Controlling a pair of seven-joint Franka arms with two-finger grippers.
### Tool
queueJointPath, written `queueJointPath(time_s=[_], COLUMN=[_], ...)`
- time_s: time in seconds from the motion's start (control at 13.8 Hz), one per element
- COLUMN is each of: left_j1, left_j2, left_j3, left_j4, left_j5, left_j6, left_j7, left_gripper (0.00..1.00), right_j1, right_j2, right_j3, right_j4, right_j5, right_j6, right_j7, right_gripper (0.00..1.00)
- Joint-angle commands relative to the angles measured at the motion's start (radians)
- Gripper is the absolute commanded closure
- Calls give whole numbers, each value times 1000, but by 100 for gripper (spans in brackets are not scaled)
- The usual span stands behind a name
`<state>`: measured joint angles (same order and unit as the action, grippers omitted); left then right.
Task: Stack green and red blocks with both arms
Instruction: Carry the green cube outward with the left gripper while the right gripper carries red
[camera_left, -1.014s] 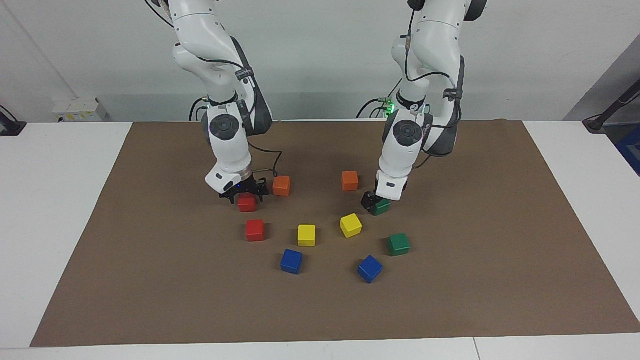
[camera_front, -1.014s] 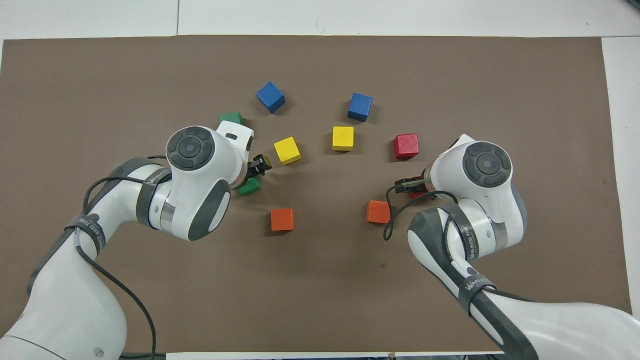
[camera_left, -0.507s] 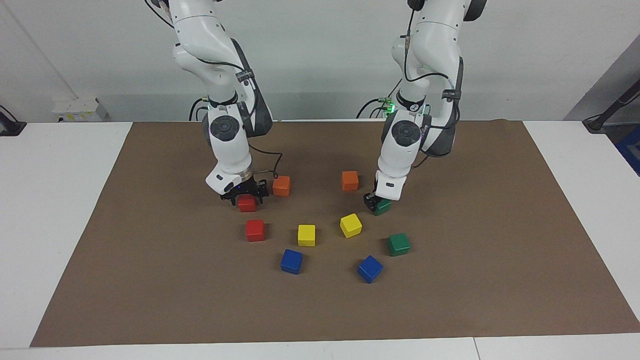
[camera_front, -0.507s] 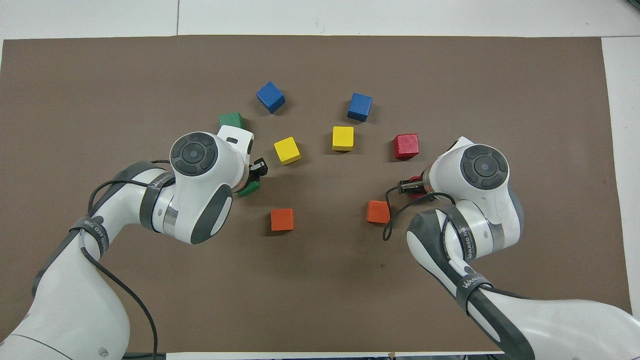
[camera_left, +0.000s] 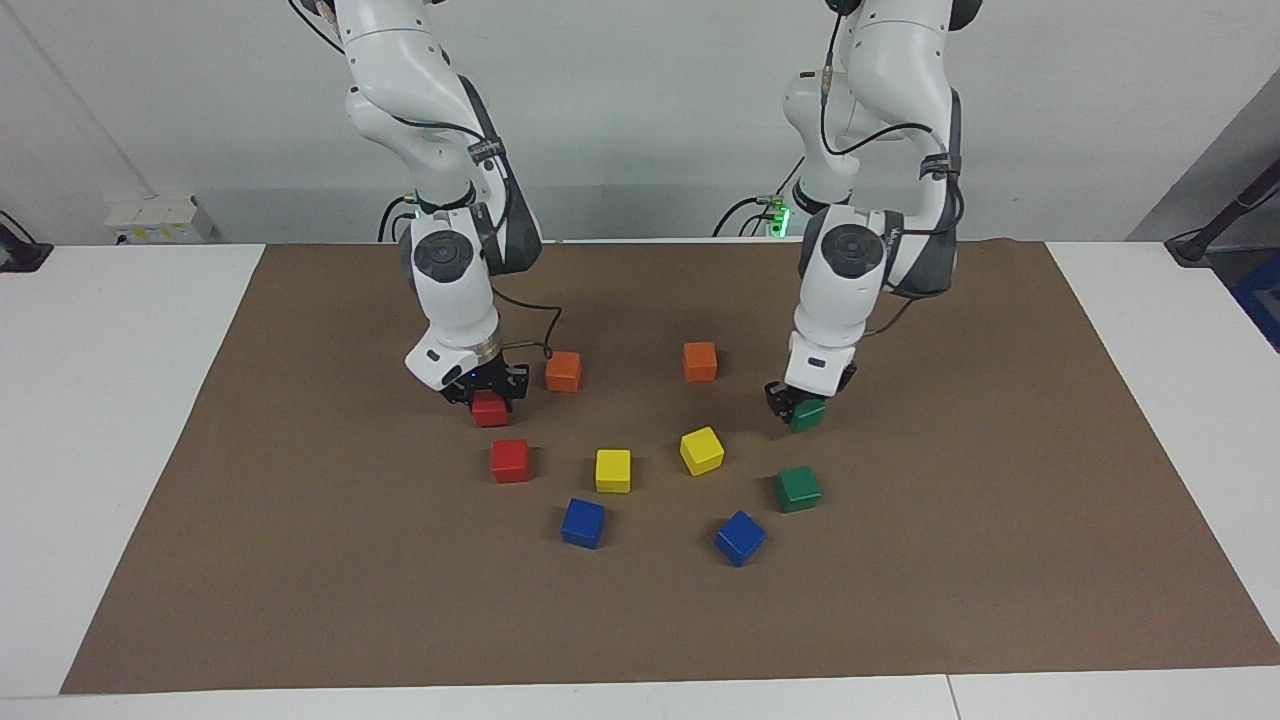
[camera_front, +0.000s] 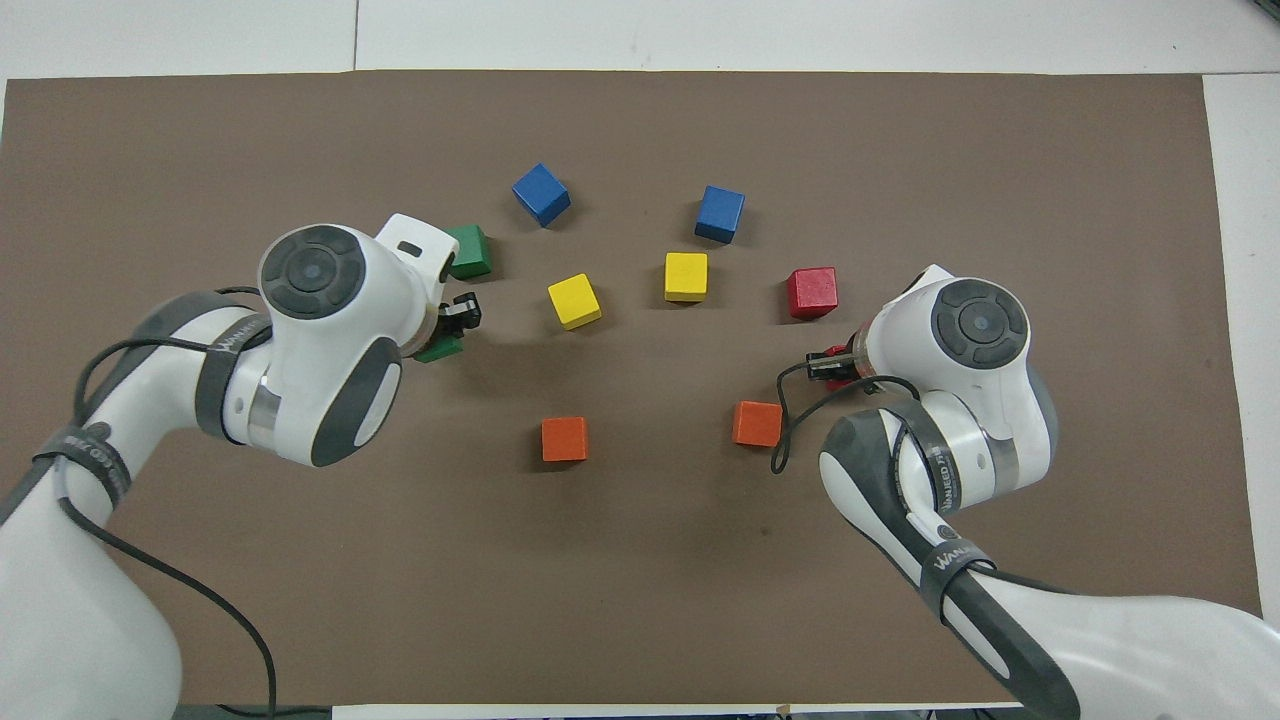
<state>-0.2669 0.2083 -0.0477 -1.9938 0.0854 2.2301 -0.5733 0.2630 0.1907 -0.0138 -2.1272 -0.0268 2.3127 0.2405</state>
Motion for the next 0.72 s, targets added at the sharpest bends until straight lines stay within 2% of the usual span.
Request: queueJointPath(time_s=[0.0,0.36,0.65], left_j1=[89,238,299], left_j2=[-6,9,46], left_j3=[-6,-3,-1], left_j4=[13,44,43], left_j5=[-38,-58,-58], left_j6=[-23,-7,32], left_j7=[218,590,684], left_gripper=[100,100,100], right_j1=[-79,-266,-298], right_j2=[-16,-11,4], right_j3=[2,2,2], right_j4=[67,49,36], right_j5=[5,5,5], right_j6=[-84,-36,0], right_j7=[-90,-312,-328], right_gripper=[100,100,100])
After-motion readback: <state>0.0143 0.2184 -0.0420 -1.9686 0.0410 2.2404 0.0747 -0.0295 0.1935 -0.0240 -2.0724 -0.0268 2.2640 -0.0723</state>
